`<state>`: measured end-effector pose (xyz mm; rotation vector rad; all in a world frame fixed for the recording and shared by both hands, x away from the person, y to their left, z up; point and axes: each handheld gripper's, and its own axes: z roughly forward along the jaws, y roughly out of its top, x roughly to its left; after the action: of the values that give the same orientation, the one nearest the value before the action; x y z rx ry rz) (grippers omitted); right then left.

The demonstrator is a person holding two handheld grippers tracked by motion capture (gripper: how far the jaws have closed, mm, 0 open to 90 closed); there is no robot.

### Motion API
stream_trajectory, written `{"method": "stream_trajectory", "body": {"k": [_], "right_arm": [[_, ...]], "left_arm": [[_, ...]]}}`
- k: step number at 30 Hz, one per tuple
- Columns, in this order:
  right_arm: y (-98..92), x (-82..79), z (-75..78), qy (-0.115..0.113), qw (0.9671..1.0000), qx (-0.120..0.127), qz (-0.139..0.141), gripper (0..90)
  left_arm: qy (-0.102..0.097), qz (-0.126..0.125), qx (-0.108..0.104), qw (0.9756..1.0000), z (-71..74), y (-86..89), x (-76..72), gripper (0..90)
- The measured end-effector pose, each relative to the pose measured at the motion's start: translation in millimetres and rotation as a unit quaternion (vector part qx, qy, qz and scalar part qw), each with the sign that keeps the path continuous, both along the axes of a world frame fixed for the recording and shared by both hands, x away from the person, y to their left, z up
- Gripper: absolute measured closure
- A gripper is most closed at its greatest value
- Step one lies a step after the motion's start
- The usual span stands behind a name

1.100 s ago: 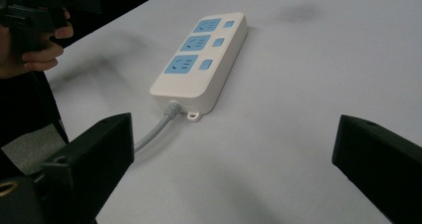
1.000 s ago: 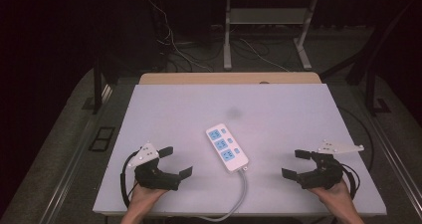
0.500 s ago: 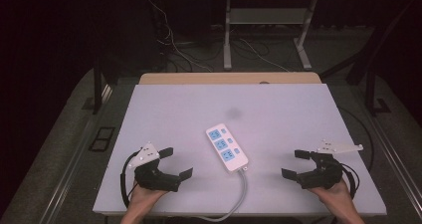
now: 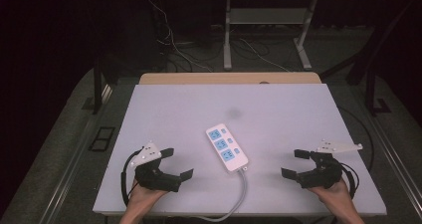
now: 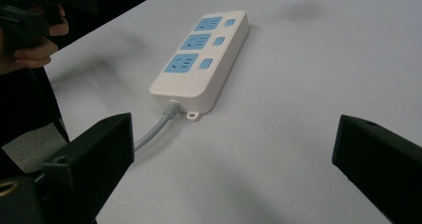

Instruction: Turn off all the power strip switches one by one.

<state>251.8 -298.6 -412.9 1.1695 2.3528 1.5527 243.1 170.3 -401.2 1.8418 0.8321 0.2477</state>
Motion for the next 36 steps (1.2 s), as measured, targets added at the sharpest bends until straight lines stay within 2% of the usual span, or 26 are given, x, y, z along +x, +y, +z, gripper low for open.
{"method": "stream_trajectory", "body": {"k": [12,36], "right_arm": [[-0.1,0.1,0.1,0.000,1.0000,0.002,0.000,2.7],[0.5,0.0,-0.2,-0.001,1.0000,-0.002,0.001,2.7]], "left_arm": [[0.023,-0.029,0.029,0.9989,8.4,-7.0,11.8,0.0],[0.039,-0.046,0.040,0.9974,25.4,-10.9,40.9,0.0]]}}
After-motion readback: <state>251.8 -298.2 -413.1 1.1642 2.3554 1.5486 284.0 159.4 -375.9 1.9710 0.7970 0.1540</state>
